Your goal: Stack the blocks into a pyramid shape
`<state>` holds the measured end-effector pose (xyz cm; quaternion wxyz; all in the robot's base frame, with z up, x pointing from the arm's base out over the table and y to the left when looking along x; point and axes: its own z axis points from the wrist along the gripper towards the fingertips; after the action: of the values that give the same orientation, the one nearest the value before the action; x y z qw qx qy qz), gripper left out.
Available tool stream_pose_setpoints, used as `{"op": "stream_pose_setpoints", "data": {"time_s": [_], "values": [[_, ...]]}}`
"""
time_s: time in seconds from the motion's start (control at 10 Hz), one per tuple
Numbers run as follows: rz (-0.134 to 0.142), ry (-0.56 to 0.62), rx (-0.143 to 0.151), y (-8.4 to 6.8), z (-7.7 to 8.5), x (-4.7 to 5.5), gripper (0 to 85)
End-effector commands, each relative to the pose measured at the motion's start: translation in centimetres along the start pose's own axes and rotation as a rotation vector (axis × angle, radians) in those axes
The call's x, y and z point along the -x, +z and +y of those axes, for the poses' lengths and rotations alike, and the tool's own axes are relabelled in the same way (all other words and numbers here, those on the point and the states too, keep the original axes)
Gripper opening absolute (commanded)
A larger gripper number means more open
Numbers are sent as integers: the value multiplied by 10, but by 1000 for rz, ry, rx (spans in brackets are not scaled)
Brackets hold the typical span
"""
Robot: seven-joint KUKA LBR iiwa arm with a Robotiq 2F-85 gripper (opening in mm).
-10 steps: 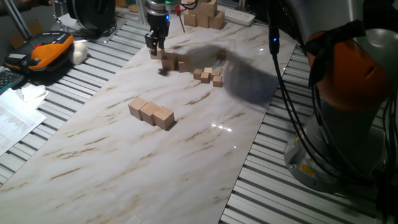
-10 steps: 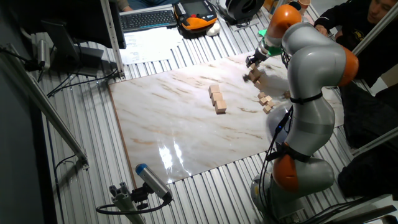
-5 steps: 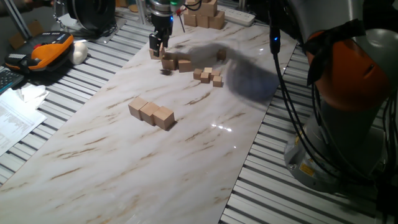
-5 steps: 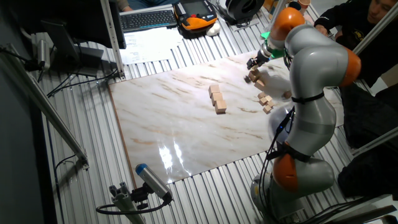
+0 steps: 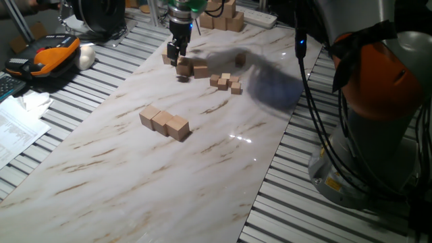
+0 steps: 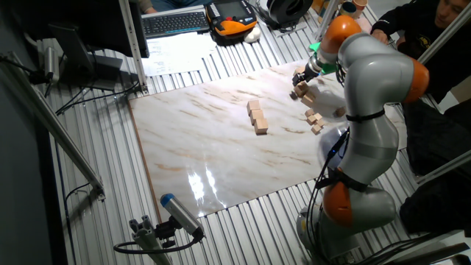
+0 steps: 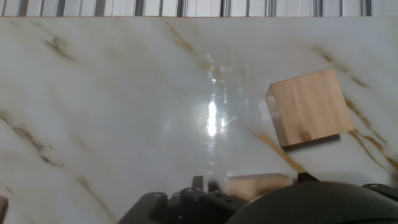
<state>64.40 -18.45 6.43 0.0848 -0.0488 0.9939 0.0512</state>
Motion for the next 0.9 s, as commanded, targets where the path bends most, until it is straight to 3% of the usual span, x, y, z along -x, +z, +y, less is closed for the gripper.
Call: {"op": "stream_pose_setpoints", "data": {"time_s": [0.0, 0.1, 0.3, 0.4, 0.5, 0.6, 0.8], "values": [[-4, -5, 1, 3, 0, -1, 680], [-10, -13, 4, 6, 1, -3, 510], [-13, -34, 7, 10, 4, -6, 510], [-6, -62, 5, 10, 4, -7, 340], [17, -91, 2, 9, 4, -5, 0], [34, -103, 15, 7, 5, -3, 0], [41, -91, -11, 3, 10, 2, 0]]}}
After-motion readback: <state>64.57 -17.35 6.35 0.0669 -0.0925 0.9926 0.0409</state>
